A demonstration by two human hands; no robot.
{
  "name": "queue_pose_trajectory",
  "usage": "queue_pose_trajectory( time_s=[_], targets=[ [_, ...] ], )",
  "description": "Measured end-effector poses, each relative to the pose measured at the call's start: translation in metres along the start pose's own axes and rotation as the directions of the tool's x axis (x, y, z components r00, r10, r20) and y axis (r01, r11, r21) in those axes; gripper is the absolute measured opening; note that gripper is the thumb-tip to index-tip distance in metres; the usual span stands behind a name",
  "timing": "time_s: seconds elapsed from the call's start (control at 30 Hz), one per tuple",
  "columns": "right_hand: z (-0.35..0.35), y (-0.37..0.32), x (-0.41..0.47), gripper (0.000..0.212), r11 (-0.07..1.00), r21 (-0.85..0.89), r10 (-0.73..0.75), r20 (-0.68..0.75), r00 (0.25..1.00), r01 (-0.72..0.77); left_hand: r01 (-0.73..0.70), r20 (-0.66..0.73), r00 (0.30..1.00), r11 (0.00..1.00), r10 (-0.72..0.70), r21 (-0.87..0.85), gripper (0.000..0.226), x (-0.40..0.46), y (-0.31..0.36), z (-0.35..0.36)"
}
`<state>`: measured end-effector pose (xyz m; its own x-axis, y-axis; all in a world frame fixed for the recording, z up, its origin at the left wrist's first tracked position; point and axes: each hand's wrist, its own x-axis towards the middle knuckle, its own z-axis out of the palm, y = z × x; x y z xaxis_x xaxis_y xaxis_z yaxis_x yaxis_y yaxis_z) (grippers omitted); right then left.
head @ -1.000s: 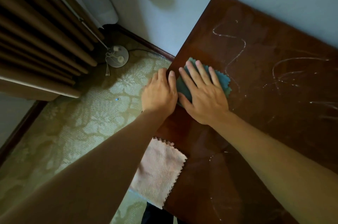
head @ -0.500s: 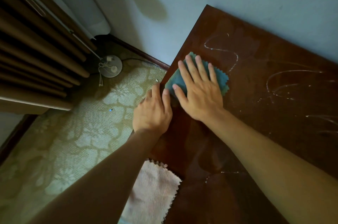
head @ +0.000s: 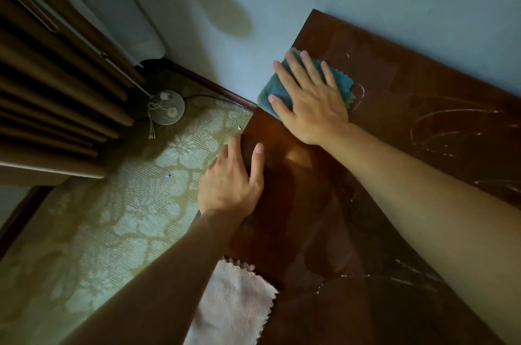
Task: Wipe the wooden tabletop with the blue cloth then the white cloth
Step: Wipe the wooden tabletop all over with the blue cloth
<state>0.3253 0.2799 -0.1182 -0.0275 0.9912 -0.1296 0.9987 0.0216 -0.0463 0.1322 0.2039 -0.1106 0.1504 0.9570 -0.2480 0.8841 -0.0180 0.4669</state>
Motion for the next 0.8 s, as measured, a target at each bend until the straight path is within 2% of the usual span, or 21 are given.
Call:
queue_pose_trajectory(
  time_s=[0.17, 0.33, 0.43, 0.6, 0.8],
  targets=[
    [0.005, -0.021, -0.03, 0.076, 1.0, 0.026, -0.004, -0.018, 1.0, 0.004, 0.002, -0.013, 1.0, 1.0, -0.002, 0.011, 0.073, 0.0, 0.002, -0.001],
    [0.01, -0.033, -0.061, 0.076, 0.997, 0.037, -0.073, 0.004, 0.997, 0.073, -0.047, -0.042, 0.998, 0.999, 0.047, -0.005, 0.062, -0.002, 0.003, -0.002],
    [0.006, -0.023, -0.043, 0.076, 0.996, 0.049, -0.081, -0.008, 0.997, 0.081, -0.038, -0.044, 0.998, 0.999, 0.039, 0.013, 0.056, -0.001, 0.001, -0.002],
    [-0.002, 0.016, 0.019, 0.072, 0.998, 0.047, 0.041, -0.032, 0.999, -0.04, -0.006, -0.149, 0.989, 0.997, 0.017, 0.072, 0.041, 0.013, 0.018, -0.002],
    [-0.008, 0.024, 0.034, 0.072, 0.996, 0.055, 0.069, -0.027, 0.997, -0.067, 0.005, -0.126, 0.992, 0.999, 0.0, 0.034, 0.05, 0.051, 0.054, 0.009]
  ],
)
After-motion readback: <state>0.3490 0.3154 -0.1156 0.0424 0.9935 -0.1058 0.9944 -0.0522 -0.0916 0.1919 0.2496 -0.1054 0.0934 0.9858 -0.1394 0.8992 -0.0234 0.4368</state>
